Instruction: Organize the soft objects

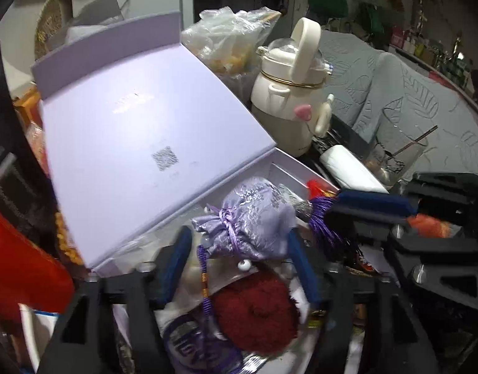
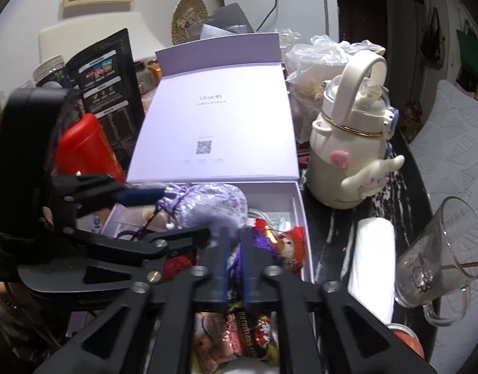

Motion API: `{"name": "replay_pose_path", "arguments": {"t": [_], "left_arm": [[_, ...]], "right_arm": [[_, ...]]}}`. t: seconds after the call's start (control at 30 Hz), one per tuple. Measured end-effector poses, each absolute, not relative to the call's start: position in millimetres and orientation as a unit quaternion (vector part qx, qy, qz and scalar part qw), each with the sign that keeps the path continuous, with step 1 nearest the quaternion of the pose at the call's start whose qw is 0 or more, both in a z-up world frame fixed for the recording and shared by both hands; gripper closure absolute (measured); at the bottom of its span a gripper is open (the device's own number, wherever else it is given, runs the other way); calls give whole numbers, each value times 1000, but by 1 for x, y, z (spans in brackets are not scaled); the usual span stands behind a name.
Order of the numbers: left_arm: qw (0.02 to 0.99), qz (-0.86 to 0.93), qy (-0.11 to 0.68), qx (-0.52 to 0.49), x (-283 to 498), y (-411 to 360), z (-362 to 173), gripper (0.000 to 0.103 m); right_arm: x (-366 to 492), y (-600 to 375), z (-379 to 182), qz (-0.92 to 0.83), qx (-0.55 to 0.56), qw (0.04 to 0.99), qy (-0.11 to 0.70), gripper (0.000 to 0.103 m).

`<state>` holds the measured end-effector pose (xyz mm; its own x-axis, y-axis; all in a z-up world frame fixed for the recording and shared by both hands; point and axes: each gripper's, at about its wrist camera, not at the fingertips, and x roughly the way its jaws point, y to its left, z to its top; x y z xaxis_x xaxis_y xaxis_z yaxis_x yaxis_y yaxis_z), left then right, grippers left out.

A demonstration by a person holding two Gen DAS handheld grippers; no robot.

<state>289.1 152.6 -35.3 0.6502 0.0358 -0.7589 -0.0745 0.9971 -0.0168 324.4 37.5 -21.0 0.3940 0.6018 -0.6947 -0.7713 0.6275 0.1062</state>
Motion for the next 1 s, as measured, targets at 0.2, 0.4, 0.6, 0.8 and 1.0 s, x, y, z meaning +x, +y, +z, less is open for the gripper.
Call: {"name": "replay_pose_path", "arguments": {"t": [0.2,0.4,0.6,0.8,1.0], "left_arm": [[910,70,408,-28,280,168,-23,14],[916,86,391,-16,264,169,-3,14],[925,96,368,-15,244,170,25,14],[934,104,342,-11,221,167,55,14],[944,109,312,-9,192,161,84,14]], "right_arm": [[325,29,-12,384,-112,847,350,48],[318,29,2,381,-112,853,339,48],[301,24,30,382,-105,862,316,48],[278,18,59,382,-103,872,287,47],[251,8,87,380,-103,882,258,43]]}}
